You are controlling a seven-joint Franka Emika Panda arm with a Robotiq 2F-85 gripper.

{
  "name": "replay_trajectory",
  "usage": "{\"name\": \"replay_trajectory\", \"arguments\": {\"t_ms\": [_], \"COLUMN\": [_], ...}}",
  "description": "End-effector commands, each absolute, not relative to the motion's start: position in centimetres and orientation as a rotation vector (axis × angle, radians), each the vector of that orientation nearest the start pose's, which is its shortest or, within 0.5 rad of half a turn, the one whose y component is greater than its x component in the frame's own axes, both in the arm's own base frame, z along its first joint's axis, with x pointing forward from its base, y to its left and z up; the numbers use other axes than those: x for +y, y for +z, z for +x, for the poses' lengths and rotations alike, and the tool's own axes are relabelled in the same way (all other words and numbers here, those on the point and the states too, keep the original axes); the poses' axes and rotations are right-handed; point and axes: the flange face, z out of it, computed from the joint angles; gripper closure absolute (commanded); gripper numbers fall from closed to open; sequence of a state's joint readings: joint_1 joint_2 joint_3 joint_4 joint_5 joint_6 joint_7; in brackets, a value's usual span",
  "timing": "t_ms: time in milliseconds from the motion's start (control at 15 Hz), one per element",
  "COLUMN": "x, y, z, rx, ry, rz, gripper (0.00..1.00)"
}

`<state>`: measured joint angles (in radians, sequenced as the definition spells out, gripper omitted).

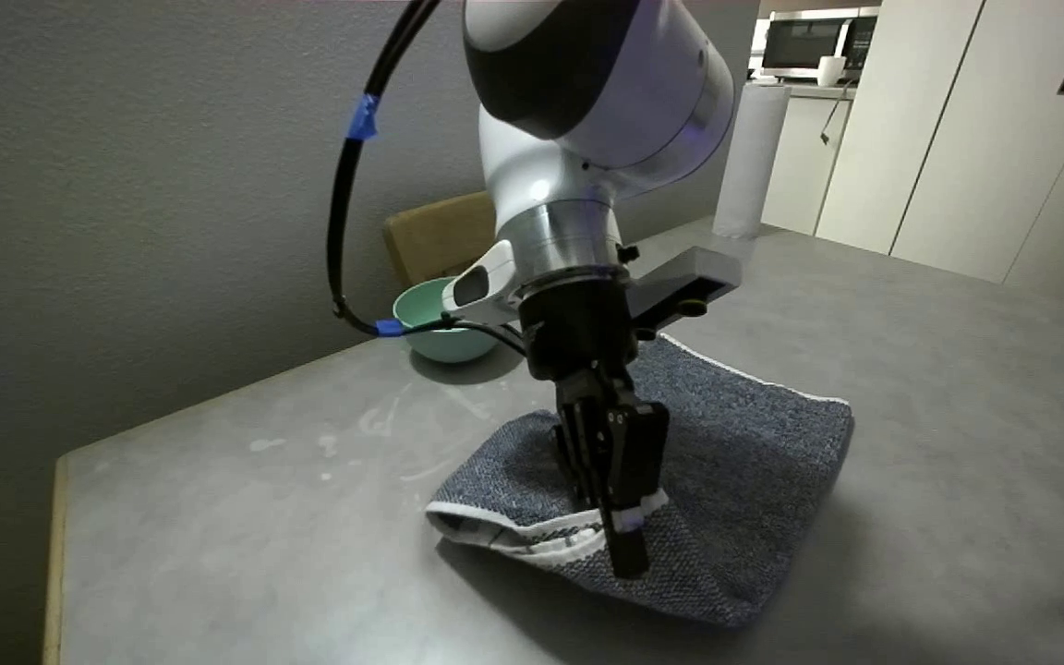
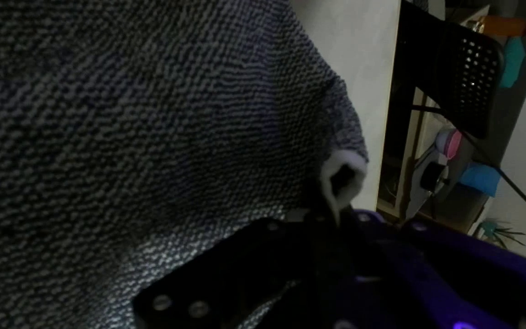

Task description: Unfold the towel once

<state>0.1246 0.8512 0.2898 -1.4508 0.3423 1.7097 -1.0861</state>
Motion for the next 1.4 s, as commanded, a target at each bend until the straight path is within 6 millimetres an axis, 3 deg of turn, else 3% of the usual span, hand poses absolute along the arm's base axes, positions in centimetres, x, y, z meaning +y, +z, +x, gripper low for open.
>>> {"name": "replay_trajectory", "arguments": {"t_ms": [0, 200, 267, 400, 600, 1000, 1333], "x": [28.5, 29.6, 30.0, 30.4, 30.9, 31.7, 30.4], "y": [16.9, 16.6, 16.6, 16.5, 16.8, 20.2, 22.0], "z": [60.8, 61.6, 61.8, 62.2, 62.6, 62.9, 62.9], "rx": [-1.524, -1.538, -1.536, -1.53, -1.532, -1.519, -1.37], "ry": [0.413, 0.383, 0.379, 0.37, 0.367, 0.417, 0.512], "rz": [-1.83, -1.811, -1.806, -1.801, -1.782, -1.85, -2.05], "gripper": [0.99, 0.99, 0.71, 0.64, 0.41, 0.01, 0.0]}}
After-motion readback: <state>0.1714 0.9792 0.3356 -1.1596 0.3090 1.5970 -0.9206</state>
